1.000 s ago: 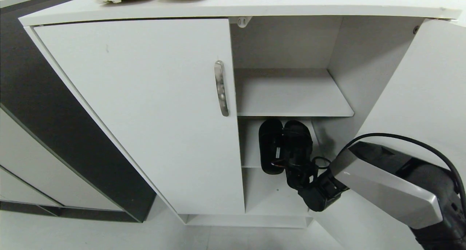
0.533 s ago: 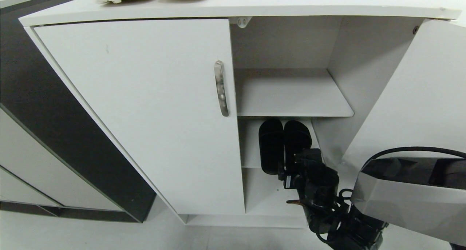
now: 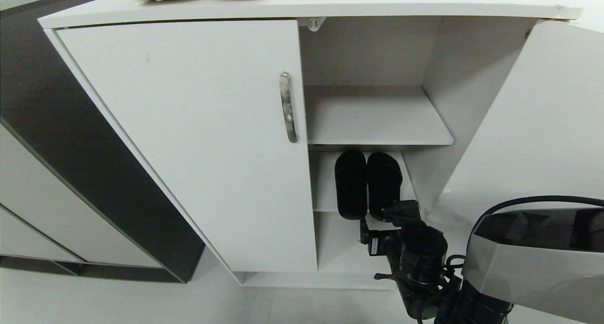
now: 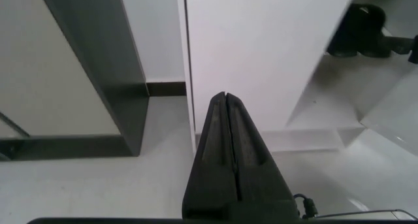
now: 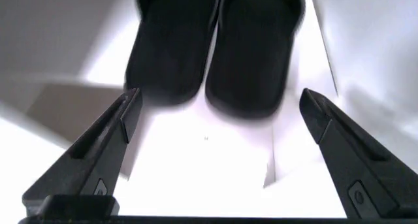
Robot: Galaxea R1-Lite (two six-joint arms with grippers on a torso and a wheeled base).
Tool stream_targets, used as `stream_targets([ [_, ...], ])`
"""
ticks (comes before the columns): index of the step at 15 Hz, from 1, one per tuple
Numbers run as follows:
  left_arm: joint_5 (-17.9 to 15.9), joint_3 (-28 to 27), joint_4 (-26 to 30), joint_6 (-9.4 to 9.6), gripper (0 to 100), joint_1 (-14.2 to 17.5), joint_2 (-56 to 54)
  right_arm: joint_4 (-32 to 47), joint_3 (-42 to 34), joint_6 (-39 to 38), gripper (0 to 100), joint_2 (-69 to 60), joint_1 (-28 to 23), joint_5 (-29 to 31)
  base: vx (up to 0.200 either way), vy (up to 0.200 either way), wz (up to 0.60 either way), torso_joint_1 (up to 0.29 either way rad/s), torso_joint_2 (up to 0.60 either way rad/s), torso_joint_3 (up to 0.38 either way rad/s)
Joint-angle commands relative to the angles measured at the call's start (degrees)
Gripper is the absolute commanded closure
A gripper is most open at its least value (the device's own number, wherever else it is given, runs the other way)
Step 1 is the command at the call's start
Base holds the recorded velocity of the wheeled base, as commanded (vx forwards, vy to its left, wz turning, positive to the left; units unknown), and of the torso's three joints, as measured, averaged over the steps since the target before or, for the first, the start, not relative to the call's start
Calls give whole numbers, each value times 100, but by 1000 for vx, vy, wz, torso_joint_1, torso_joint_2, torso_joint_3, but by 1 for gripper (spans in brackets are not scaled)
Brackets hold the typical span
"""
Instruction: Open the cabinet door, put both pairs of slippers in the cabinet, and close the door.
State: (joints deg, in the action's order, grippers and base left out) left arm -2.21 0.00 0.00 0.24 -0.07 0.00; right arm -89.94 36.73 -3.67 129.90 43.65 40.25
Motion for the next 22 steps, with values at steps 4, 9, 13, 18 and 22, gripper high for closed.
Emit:
stream_targets([
  [4,1,0,0,-7,100,-1,9,-6,1,-2,0,18,12,0,-100,0,0,0,1,2],
  [9,1,0,0,2,100,-1,9,-6,-17,-2,0,44,29,0,0,0,0,0,0,0],
  [13,1,0,0,2,100,-1,9,-6,-17,-2,0,44,29,0,0,0,0,0,0,0],
  [18,1,0,9,2,100,-1,9,-6,-26,-2,0,53,29,9,0,0,0,1,0,10],
  [22,-8,0,0,2,100,-1,9,-6,-26,-2,0,53,29,9,0,0,0,5,5,157],
])
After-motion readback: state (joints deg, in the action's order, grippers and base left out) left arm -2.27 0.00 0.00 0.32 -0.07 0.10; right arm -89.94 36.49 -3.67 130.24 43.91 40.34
